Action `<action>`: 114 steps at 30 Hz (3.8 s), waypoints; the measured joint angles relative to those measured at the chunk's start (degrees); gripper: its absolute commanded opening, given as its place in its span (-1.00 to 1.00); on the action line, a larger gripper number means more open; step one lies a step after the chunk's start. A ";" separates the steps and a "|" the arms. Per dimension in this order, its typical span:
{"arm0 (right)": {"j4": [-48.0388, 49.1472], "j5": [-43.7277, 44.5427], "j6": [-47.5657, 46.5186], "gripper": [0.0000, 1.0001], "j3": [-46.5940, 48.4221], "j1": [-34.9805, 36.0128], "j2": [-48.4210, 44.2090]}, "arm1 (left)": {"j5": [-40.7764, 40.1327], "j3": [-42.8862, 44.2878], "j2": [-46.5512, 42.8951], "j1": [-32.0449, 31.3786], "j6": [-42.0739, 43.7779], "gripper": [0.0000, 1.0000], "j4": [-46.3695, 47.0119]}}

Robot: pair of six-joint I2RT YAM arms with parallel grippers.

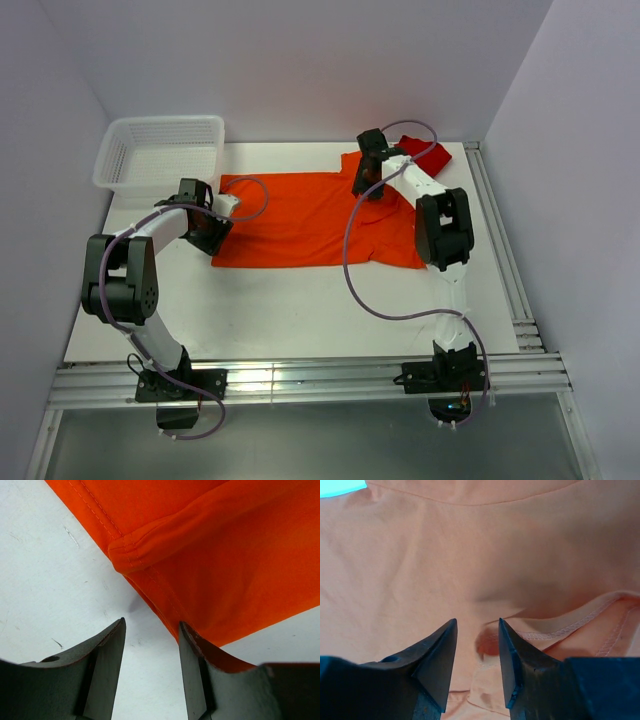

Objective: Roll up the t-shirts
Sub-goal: Fold the tshirt

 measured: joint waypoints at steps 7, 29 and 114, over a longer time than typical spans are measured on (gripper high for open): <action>0.07 3.32 -0.22 -0.06 -5.05 0.00 -5.01 | 0.00 0.00 0.00 0.00 0.00 0.04 0.00; 5.29 8.22 4.35 -0.73 -28.81 -2.10 -22.03 | 0.07 0.00 0.00 0.00 0.00 0.03 0.00; 18.25 2.45 20.22 0.35 -74.38 -10.86 -60.17 | 23.69 1.68 5.46 9.60 -6.45 -0.67 -8.55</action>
